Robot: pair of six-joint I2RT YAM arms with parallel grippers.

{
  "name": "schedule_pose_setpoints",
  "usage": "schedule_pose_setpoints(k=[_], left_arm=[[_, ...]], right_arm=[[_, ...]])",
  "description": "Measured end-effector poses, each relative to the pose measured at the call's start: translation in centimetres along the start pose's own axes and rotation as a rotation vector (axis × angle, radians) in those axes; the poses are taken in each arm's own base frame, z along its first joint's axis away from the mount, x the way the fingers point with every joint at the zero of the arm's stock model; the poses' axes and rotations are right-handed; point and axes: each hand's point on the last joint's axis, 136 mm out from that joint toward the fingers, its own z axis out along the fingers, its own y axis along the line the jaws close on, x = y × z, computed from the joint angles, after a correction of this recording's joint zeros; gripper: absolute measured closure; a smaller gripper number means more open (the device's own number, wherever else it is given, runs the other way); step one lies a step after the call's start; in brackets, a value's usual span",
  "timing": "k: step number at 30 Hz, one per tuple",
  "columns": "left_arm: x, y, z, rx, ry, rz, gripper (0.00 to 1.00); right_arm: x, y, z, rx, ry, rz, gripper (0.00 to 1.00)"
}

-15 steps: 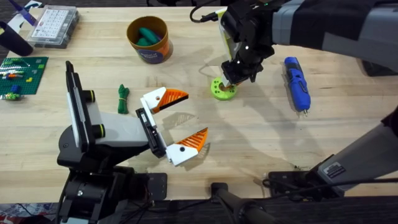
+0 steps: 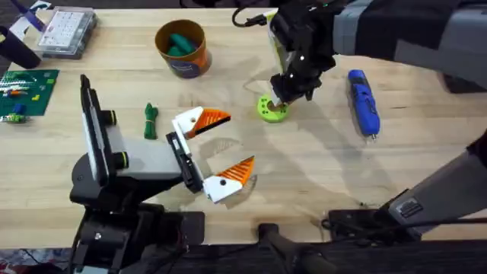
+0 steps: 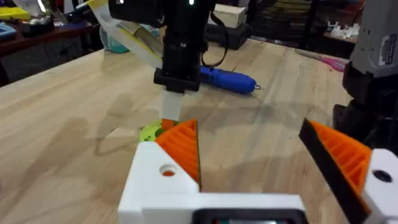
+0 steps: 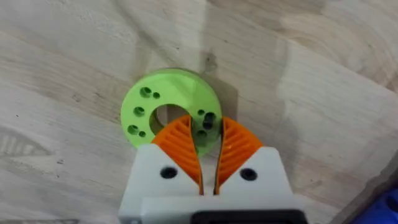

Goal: Pick up the gripper from the table and insert it into the empty holder that is missing its gripper. Then pick up a screw, insert it into the mounting hole, and use the screwdriver to tighten it. Finally, clean up the table by picking up the vegetable and placing it into the bucket.

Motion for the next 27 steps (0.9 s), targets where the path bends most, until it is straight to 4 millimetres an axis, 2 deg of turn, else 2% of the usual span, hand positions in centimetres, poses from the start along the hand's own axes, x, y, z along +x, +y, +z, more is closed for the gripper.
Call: schedule_pose_setpoints(k=[14,17,27], left_arm=[[0.00,0.00,0.00,0.000,0.000,0.000,0.015],[0.00,0.00,0.00,0.000,0.000,0.000,0.015],[0.00,0.00,0.00,0.000,0.000,0.000,0.014]], right_arm=[[0.04,0.00,-0.01,0.000,0.002,0.000,0.911],[0.04,0.01,-0.01,0.000,0.001,-0.001,0.977],[0.04,0.01,-0.01,-0.001,0.002,0.000,0.981]])
